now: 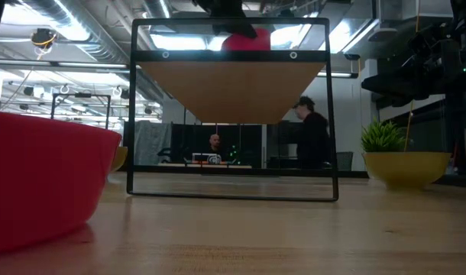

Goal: Pick & Place Mini bowls
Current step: Stack the top red bowl on top of the red bowl on the shelf

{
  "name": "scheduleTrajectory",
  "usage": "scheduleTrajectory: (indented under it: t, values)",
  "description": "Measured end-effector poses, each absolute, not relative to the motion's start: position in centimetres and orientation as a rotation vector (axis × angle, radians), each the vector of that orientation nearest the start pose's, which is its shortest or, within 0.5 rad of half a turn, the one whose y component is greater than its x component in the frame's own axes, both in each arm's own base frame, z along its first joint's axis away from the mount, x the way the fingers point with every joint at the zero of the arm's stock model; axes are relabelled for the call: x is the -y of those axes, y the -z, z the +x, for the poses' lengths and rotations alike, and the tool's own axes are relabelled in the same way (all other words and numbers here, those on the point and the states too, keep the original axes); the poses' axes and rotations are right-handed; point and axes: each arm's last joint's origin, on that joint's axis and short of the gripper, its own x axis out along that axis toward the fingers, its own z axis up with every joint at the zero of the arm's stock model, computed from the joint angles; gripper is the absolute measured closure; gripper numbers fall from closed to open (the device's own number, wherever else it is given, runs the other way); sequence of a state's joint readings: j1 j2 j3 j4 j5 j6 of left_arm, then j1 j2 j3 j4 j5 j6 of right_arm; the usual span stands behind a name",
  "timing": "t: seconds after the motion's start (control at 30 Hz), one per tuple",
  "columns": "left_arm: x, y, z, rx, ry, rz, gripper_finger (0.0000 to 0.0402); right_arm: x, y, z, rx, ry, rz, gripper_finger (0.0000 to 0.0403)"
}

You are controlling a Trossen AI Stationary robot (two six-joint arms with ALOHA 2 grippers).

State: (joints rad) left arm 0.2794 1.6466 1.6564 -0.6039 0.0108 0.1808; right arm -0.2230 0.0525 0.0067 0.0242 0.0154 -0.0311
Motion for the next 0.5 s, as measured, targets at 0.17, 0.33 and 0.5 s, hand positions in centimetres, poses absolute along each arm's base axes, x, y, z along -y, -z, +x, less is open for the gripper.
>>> scheduleTrajectory:
  t: [0.17, 0.33, 0.5]
  values:
    - [-10.0, -37.1, 35.3, -0.619, -0.175, 0.074, 0.0398, 2.3, -16.4, 9.8, -0.025, 0.238, -0.028, 0.0328]
    - [-10.1, -36.9, 35.4, -0.632, -0.19, 0.054, 0.0398, 2.3, -16.4, 9.8, -0.025, 0.238, -0.029, 0.0328]
    - [-10.5, -36.2, 35.4, -0.683, -0.255, 0.061, 0.0398, 2.3, -16.4, 9.8, -0.025, 0.238, -0.028, 0.0328]
